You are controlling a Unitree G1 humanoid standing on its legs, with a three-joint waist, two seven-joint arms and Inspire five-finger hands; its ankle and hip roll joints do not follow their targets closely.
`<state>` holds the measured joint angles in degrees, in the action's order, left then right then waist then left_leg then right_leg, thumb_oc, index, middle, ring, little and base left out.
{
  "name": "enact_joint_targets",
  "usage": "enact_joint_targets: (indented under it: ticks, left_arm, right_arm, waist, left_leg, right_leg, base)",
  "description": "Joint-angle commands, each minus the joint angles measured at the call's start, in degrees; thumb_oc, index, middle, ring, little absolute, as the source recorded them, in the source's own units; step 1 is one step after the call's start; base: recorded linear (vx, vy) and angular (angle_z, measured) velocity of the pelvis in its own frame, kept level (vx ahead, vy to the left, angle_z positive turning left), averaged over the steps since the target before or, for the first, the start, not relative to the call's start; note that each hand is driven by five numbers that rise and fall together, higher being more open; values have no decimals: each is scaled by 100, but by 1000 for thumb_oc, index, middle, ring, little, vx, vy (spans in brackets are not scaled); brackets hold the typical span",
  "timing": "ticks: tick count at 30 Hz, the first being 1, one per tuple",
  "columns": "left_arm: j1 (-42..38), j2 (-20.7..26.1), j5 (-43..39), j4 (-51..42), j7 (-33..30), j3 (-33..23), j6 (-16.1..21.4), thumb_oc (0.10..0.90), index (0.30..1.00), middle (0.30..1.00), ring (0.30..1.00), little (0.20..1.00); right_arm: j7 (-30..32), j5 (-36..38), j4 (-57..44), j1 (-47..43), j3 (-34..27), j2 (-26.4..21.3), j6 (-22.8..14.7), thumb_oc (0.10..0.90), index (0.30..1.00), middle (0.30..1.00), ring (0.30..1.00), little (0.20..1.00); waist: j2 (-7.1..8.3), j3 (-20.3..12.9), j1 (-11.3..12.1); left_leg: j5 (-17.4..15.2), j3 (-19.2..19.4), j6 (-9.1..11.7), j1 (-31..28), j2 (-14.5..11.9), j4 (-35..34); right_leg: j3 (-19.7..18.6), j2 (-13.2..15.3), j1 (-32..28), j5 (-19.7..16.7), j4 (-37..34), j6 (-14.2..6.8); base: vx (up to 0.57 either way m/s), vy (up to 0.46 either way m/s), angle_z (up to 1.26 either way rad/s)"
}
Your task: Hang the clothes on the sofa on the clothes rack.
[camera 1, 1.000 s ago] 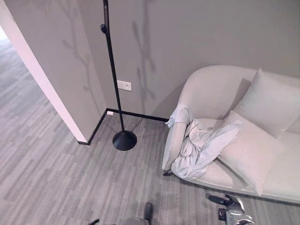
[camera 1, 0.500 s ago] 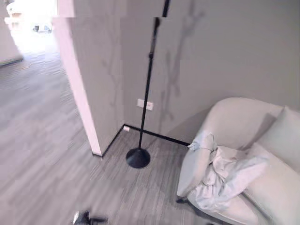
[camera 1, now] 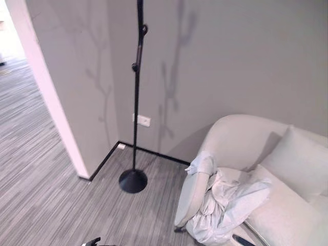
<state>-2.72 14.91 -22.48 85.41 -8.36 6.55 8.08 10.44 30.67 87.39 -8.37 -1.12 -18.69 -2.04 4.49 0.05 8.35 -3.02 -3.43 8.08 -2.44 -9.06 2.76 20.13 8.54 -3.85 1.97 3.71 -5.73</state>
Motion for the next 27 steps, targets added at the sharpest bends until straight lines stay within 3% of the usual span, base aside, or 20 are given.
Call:
enact_joint_targets:
  ticks: [1, 2, 3, 4, 6, 10, 13, 14, 18, 20, 25, 26, 27]
  left_arm:
    - [-446, -157, 100, -17, -84, 146, 134, 800, 900, 900, 900, 900]
    - [-430, -145, 165, -4, -99, 163, 121, 800, 900, 900, 900, 900]
    - [-373, -148, 218, -19, -112, 219, 131, 800, 900, 900, 900, 900]
    - [-366, -121, 292, -32, -111, 224, 157, 800, 900, 900, 900, 900]
    - [-433, -65, 353, -45, -131, 251, 150, 800, 900, 900, 900, 900]
    - [-544, 54, 457, -186, -92, 259, 188, 800, 900, 900, 900, 900]
    - [-543, 54, 458, -189, -93, 259, 186, 800, 900, 900, 900, 900]
    - [-673, -42, 488, -498, -133, 491, 305, 800, 900, 900, 900, 900]
    - [-676, -148, 407, -636, -187, 527, 349, 800, 900, 900, 900, 900]
    - [-675, -257, 386, -743, -228, 581, 369, 800, 900, 900, 900, 900]
    - [-650, -288, 425, -793, -273, 628, 348, 800, 900, 900, 900, 900]
    - [-579, -334, 542, -902, -330, 758, 295, 800, 900, 900, 900, 900]
    - [-578, -335, 543, -905, -333, 764, 292, 800, 900, 900, 900, 900]
  right_arm:
    - [321, 93, 239, -312, -151, -733, -315, 800, 900, 900, 900, 900]
    - [340, 123, 289, -228, -269, -743, -300, 800, 900, 900, 900, 900]
    - [375, 157, 259, -182, -251, -701, -299, 800, 900, 900, 900, 900]
    - [324, 128, 207, -177, -181, -628, -288, 800, 900, 900, 900, 900]
    - [314, 171, 201, -144, -227, -541, -282, 800, 900, 900, 900, 900]
    - [337, 141, -132, -77, -135, -503, -366, 800, 900, 900, 900, 900]
    - [342, 139, -139, -74, -137, -502, -363, 800, 900, 900, 900, 900]
    - [618, -105, -690, -217, -28, -583, -481, 800, 900, 900, 900, 900]
    - [1060, -585, -1853, -149, 21, -551, -525, 800, 900, 900, 900, 900]
    - [1380, -1020, -2883, -99, 12, -604, -511, 800, 900, 900, 900, 900]
    - [1547, -1336, -3675, 10, -51, -605, -449, 800, 900, 900, 900, 900]
    - [1675, -1817, -4647, 5, -161, -659, -314, 800, 900, 900, 900, 900]
    - [1679, -1830, -4682, 25, -176, -653, -289, 800, 900, 900, 900, 900]
  waist:
    - [-372, 520, 77]
    - [-466, 468, -34]
    - [-514, 410, -10]
    - [-518, 379, 12]
    - [-499, 372, -37]
    - [-533, 346, -205]
    - [-533, 345, -198]
    - [-615, 511, -314]
    - [-653, 665, -423]
    - [-661, 899, -478]
    - [-658, 1008, -515]
    - [-685, 1265, -562]
    - [-686, 1255, -561]
  left_leg:
    - [-8, 373, -393, 477, 389, 410]
    - [75, 818, -450, 369, 291, 168]
    - [78, 862, -527, 304, 448, -6]
    - [126, 685, -523, 230, 585, -215]
    - [220, 616, -484, 236, 619, -356]
    - [324, 736, -481, 131, 650, -724]
    - [323, 742, -482, 131, 649, -725]
    - [285, 834, -455, 223, 606, -776]
    - [356, 855, -440, 399, 555, -776]
    - [436, 858, -430, 601, 491, -776]
    - [476, 860, -427, 754, 454, -776]
    - [536, 852, -418, 930, 388, -776]
    - [540, 847, -417, 941, 388, -776]
  right_leg:
    - [262, -40, -363, -134, -828, -48]
    - [329, -124, -360, -62, -821, -20]
    - [336, -146, -338, -60, -817, -23]
    - [301, -152, -317, -69, -805, -20]
    - [327, -127, -313, -70, -803, -21]
    - [263, -35, -183, -139, -830, -65]
    - [256, -36, -179, -141, -829, -65]
    - [85, 3, 94, -265, -853, -118]
    - [2, -11, 402, -362, -848, -105]
    - [-67, -40, 676, -433, -832, -99]
    - [-94, -53, 868, -471, -812, -110]
    - [-77, -71, 1047, -462, -722, -116]
    - [-72, -69, 1059, -457, -712, -115]
  base:
    - [56, 56, 221]
    - [87, 72, 139]
    - [113, 75, 55]
    - [92, 53, -46]
    - [70, 16, -65]
    - [79, 16, 15]
    - [-27, 4, -12]
    - [-113, -5, -3]
    - [-130, -39, -21]
    - [-171, -76, -10]
    - [-86, -50, -6]
    - [-114, -82, -2]
    - [-185, -123, -5]
